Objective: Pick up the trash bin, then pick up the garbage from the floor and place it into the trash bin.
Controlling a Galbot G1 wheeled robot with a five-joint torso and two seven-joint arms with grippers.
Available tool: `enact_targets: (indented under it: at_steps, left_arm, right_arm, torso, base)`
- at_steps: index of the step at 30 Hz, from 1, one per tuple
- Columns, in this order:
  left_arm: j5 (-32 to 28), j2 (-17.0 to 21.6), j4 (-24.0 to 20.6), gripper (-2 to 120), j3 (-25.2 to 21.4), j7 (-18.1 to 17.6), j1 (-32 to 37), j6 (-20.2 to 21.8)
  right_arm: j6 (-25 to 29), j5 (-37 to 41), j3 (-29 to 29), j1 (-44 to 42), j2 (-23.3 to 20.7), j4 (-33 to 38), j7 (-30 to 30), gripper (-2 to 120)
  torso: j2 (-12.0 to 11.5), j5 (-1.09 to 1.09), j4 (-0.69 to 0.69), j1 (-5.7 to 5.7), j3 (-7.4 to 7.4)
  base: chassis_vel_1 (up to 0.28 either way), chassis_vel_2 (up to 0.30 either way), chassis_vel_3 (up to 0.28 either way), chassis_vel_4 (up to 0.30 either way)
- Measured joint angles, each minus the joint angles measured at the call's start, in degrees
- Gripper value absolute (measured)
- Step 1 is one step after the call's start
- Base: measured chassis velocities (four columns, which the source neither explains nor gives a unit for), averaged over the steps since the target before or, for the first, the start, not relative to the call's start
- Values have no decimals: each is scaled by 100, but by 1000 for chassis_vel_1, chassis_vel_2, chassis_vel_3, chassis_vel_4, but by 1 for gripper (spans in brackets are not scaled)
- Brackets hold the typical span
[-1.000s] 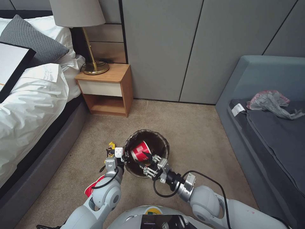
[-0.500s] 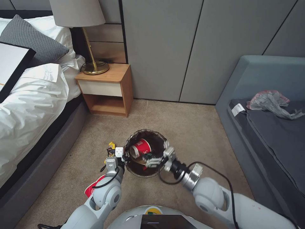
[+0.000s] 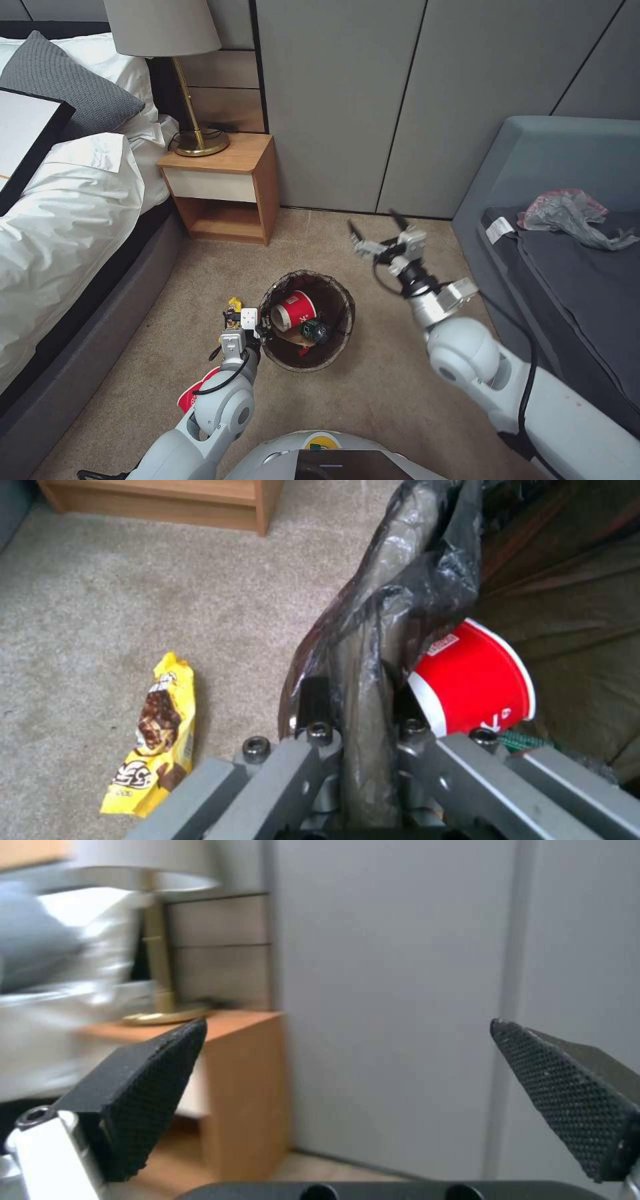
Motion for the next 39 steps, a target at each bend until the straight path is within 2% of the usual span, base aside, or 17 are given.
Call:
enact_targets:
  at_steps: [6,10,22,39]
  left_arm:
    - [39,4,-11,0,-24,30,51,-83]
    - [106,4,-16,0,-33,59,64,-149]
    - [191,51,-72,0,-117,65,125,-239]
    - [297,23,-90,0,-164,30,101,-300]
  right_arm:
    - [-401,-140,1105,-624,320,-105,336,100]
    - [-494,-280,1430,-1046,521,-166,412,100]
    - [-486,-823,1760,-1866,1017,-429,371,100]
    - [-40,-1848,1879,-2603,1737,-629,143,100]
  torso:
    - [0,0,-3,0,0]
    - [0,1,-3,0,0]
    - [0,0,-2,0,-1]
    - [0,-1,-1,0,-1]
  base:
    - [0,0,0,0]
    - [0,0,0,0]
    - [0,0,0,0]
    - [0,0,0,0]
